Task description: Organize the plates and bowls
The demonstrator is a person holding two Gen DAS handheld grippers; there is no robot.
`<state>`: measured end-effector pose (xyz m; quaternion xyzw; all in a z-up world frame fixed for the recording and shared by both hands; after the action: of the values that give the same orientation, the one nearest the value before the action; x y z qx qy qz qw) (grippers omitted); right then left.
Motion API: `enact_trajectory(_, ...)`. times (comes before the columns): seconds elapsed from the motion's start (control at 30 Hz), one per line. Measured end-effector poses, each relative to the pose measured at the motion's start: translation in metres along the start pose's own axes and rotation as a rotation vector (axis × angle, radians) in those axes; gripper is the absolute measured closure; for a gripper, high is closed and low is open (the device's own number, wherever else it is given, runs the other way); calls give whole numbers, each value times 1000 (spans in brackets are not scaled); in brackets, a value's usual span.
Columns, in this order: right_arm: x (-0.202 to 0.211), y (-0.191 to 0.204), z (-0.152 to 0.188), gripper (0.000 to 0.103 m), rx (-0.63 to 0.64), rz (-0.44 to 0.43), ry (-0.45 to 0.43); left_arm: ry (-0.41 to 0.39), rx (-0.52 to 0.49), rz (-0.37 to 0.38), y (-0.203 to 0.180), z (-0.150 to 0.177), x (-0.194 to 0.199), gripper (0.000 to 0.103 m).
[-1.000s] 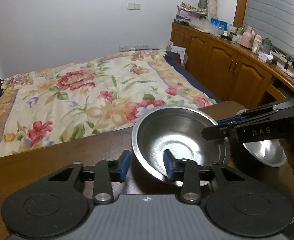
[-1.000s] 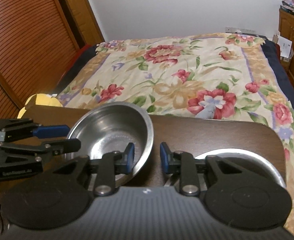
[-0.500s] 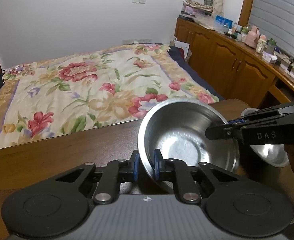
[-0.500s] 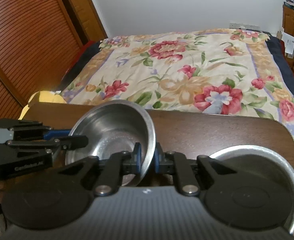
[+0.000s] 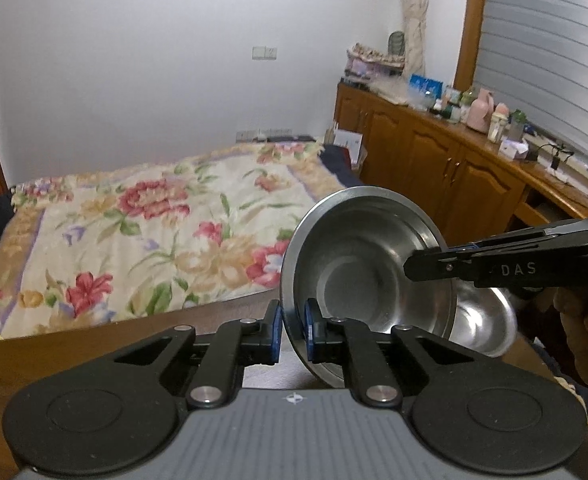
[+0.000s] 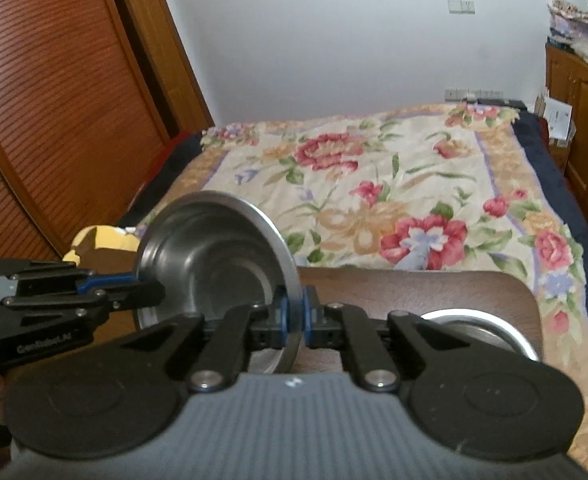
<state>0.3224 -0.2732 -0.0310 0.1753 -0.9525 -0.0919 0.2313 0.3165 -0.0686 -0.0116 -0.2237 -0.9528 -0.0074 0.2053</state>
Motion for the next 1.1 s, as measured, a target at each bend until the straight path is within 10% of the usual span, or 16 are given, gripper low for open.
enact_trajectory(1.1,104,38,16,93,67,9,-86,-60,14,38,-49,22,117,90)
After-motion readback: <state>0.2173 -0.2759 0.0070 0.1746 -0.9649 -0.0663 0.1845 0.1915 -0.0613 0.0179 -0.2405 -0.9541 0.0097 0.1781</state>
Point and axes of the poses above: each gripper's, at about its wrist camera, not at the fingertips, and x roughly against the way its jaws point, y to its left, z to its underside, the point moved 4 cm from there along -x, roughly the way its jaws point, and after that the axes turned 13 degrees about -y, right-handed, at the moved point
